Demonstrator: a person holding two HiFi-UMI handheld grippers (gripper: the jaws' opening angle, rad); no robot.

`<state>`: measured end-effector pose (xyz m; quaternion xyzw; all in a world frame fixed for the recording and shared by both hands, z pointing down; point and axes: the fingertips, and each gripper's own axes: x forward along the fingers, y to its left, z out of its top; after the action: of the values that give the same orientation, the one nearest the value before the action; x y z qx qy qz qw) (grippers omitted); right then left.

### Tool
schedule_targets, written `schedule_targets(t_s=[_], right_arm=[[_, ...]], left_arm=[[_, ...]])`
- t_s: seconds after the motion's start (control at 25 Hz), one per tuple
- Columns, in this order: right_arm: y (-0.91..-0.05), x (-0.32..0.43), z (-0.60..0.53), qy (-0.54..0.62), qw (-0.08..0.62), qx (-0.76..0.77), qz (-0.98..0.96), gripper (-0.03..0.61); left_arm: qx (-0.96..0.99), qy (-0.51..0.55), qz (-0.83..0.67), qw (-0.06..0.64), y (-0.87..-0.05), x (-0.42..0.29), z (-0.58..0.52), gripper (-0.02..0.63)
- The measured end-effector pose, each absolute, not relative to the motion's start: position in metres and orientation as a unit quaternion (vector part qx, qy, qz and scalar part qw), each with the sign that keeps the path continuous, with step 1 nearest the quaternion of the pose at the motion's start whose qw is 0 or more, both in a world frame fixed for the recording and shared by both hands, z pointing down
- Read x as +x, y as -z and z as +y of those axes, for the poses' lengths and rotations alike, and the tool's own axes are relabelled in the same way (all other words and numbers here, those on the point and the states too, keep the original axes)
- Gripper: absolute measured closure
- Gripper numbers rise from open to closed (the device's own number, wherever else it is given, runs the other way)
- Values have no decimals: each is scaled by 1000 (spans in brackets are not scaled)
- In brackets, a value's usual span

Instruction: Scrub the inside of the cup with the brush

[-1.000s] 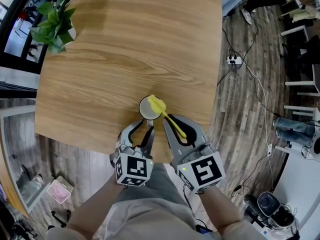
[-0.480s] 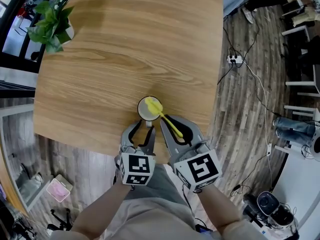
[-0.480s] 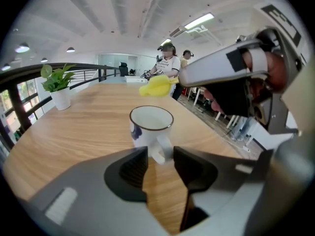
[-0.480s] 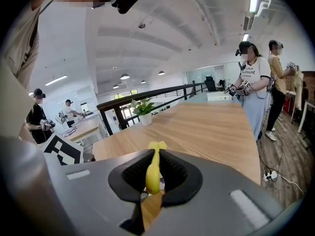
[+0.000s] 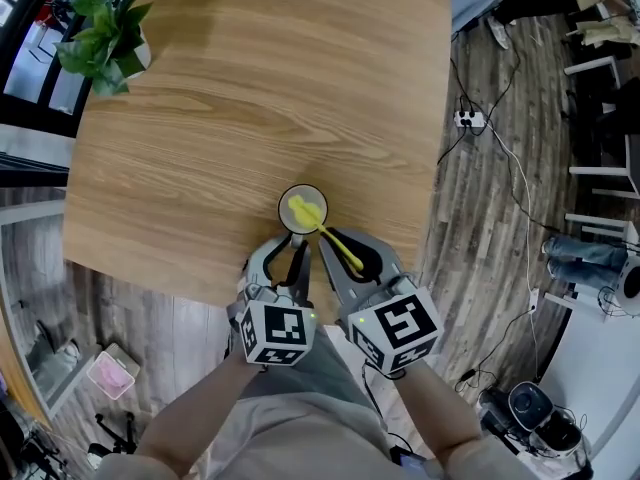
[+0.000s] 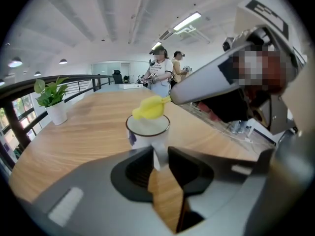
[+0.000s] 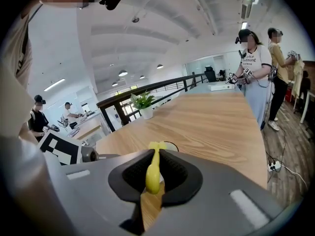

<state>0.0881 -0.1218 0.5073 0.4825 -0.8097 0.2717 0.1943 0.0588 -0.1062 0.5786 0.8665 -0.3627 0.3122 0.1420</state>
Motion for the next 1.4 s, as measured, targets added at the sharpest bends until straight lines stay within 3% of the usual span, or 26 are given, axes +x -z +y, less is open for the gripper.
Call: schedule_targets(t_s=[0.24, 0.68, 1.08, 1.4], right_arm=[[-510, 84, -120, -262, 232, 452, -820, 548], [-514, 83, -124, -163, 481, 261, -821, 546], [-533, 40, -116, -112, 575, 123, -801, 548], [-539, 12, -137, -87, 574, 122, -805, 548]], left_arm=[[872, -311, -349, 147, -581, 46, -113, 559], [900, -326, -254, 138, -580, 24, -105, 560], [902, -342, -229, 133, -580, 11, -104, 561], [903, -350, -213, 131, -580, 7, -104, 561]])
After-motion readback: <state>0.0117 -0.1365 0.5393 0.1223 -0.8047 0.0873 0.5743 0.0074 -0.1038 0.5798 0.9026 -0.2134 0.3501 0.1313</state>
